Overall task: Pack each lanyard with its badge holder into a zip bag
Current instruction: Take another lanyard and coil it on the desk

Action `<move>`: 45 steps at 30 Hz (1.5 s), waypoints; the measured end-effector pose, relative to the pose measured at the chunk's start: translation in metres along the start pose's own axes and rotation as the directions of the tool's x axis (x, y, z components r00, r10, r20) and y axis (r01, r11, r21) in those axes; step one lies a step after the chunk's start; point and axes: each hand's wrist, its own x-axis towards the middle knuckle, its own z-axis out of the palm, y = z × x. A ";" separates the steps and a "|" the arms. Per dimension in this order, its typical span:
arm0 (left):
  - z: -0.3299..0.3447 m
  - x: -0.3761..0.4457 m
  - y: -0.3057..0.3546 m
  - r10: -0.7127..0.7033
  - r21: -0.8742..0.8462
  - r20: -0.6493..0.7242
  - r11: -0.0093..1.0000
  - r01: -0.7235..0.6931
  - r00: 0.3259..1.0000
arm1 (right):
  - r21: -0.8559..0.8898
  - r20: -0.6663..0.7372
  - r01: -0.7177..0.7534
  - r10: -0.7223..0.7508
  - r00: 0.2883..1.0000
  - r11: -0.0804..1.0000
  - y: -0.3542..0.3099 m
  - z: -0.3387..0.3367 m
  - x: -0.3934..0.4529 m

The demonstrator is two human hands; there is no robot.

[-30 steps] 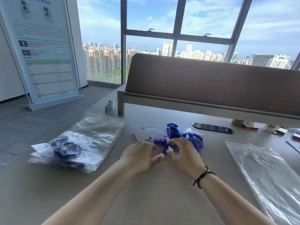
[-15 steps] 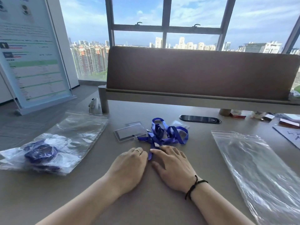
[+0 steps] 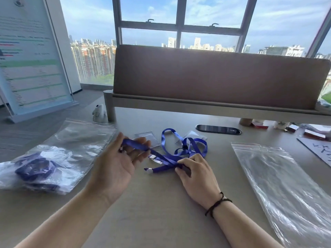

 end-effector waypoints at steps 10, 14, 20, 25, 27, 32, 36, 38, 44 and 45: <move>-0.015 0.009 0.000 0.109 0.467 -0.052 0.881 -0.072 0.993 | 0.447 -0.035 -0.041 0.064 0.997 0.893 -0.042 -0.032 0.006; -0.012 0.005 -0.017 0.181 0.635 0.021 0.757 -0.153 0.983 | 0.736 0.040 -0.118 0.132 0.990 0.666 -0.074 -0.061 0.011; -0.003 -0.007 -0.017 0.193 0.661 0.265 0.677 -0.324 0.945 | 0.823 0.155 -0.173 0.080 0.985 0.540 -0.093 -0.080 0.007; 0.000 -0.019 -0.016 -0.001 0.764 0.484 0.489 -0.421 0.875 | 0.842 0.246 -0.229 0.030 0.969 0.488 -0.098 -0.071 -0.001; 0.000 -0.020 -0.019 -0.015 0.792 0.462 0.457 -0.404 0.887 | 0.884 0.274 -0.244 -0.019 0.962 0.399 -0.100 -0.068 -0.004; -0.002 -0.012 -0.018 0.002 0.765 0.227 0.618 -0.179 0.974 | 0.924 0.241 -0.212 -0.055 0.969 0.317 -0.086 -0.063 0.000; -0.004 -0.006 -0.015 0.012 0.573 0.070 0.818 -0.050 0.997 | 0.769 0.212 -0.130 -0.058 0.975 0.626 -0.076 -0.050 0.001; -0.004 -0.001 -0.009 0.007 0.434 0.005 0.901 -0.009 1.000 | 0.584 0.215 -0.116 -0.016 0.976 0.803 -0.071 -0.042 0.001; -0.012 0.008 0.005 -0.042 0.184 -0.049 0.982 0.051 0.998 | 0.202 0.439 0.043 -0.130 0.889 0.978 -0.058 -0.029 -0.006; -0.012 0.008 0.006 -0.049 0.166 -0.057 0.984 0.057 0.997 | 0.144 0.461 0.107 -0.162 0.872 0.984 -0.057 -0.025 -0.008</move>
